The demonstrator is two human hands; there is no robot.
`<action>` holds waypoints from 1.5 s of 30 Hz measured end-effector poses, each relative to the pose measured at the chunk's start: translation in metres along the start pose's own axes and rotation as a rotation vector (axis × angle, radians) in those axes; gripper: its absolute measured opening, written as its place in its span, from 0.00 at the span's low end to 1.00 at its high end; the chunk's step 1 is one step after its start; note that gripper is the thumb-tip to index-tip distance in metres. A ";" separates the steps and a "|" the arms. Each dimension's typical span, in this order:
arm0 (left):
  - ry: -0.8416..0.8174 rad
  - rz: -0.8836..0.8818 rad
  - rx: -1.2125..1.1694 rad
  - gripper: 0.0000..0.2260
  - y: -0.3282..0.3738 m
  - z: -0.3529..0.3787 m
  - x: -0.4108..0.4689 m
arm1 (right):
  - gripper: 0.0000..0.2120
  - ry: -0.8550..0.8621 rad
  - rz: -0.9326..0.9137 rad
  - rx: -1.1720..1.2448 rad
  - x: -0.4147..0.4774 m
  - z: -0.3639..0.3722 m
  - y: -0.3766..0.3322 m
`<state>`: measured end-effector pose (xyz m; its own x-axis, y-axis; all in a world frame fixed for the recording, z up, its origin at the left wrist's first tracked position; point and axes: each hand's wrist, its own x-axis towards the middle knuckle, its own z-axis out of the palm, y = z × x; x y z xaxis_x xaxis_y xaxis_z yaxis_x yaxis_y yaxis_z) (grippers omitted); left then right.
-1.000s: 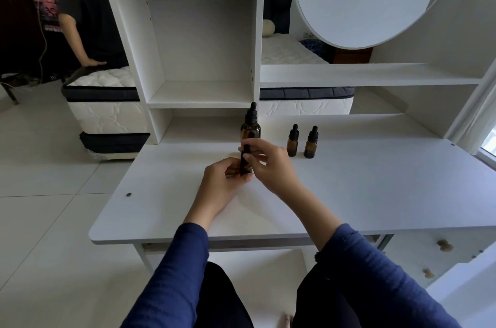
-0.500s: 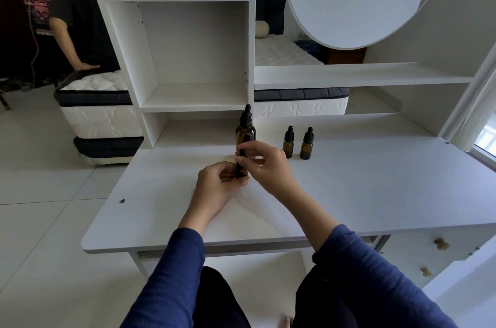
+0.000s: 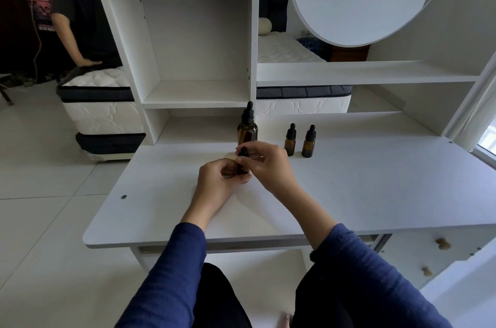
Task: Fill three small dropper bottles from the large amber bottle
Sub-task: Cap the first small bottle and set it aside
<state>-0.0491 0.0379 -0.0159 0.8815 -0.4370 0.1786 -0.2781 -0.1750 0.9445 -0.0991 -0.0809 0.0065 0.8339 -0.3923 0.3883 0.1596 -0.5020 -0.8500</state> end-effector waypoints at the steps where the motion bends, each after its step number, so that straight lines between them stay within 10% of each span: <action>1: 0.000 0.004 0.007 0.08 0.000 0.000 0.000 | 0.07 0.014 0.012 -0.005 0.000 0.001 0.000; 16: -0.068 0.037 0.142 0.13 0.001 -0.001 -0.007 | 0.09 0.035 -0.007 -0.113 -0.007 0.001 -0.004; 26: -0.173 0.056 0.901 0.23 -0.012 0.009 0.001 | 0.11 0.147 0.035 -0.172 -0.011 -0.042 0.014; 45: -0.198 0.034 0.943 0.23 -0.019 0.012 0.009 | 0.15 0.436 0.220 -0.213 0.019 -0.135 0.079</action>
<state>-0.0406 0.0264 -0.0352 0.8111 -0.5806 0.0703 -0.5705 -0.7590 0.3138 -0.1418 -0.2326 -0.0054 0.5316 -0.7672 0.3590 -0.1429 -0.4990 -0.8547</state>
